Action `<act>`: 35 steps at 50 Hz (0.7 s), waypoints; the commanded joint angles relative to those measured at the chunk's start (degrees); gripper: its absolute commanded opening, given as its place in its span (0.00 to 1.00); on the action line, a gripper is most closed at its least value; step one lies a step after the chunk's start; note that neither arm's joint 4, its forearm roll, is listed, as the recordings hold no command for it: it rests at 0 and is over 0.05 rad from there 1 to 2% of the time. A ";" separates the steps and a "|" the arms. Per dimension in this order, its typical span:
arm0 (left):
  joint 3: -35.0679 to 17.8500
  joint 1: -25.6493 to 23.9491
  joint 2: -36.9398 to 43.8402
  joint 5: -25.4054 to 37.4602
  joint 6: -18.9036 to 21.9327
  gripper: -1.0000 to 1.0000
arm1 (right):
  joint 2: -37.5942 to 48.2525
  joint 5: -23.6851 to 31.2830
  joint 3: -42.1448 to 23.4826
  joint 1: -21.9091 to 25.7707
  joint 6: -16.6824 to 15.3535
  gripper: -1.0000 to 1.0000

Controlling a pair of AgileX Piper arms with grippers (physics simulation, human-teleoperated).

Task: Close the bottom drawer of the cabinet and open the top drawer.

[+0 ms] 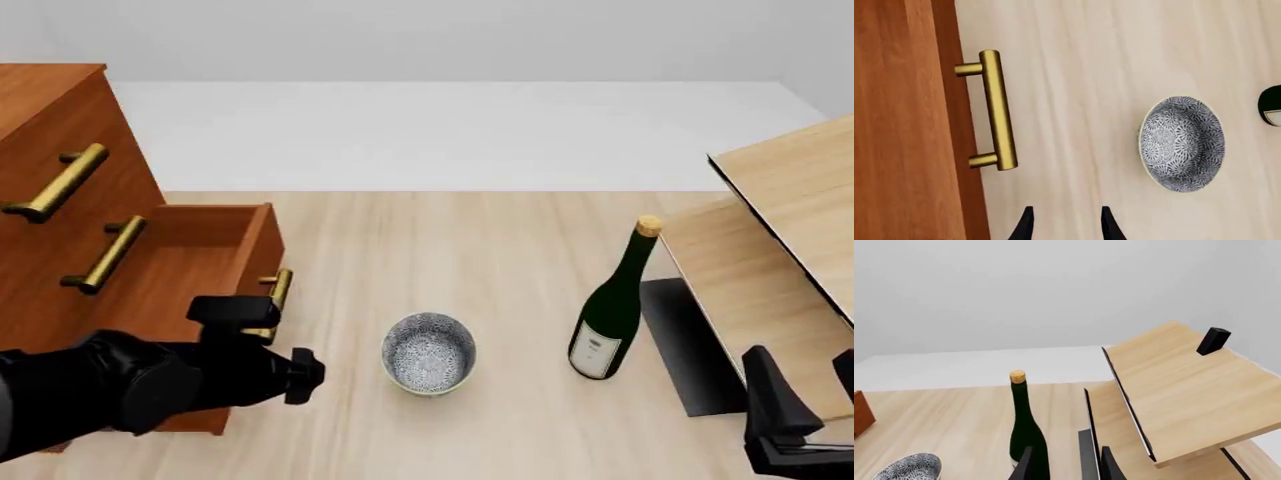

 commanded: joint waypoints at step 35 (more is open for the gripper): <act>4.96 15.95 0.50 -0.27 16.49 1.00 | -0.53 0.44 -0.03 0.51 -0.50 1.00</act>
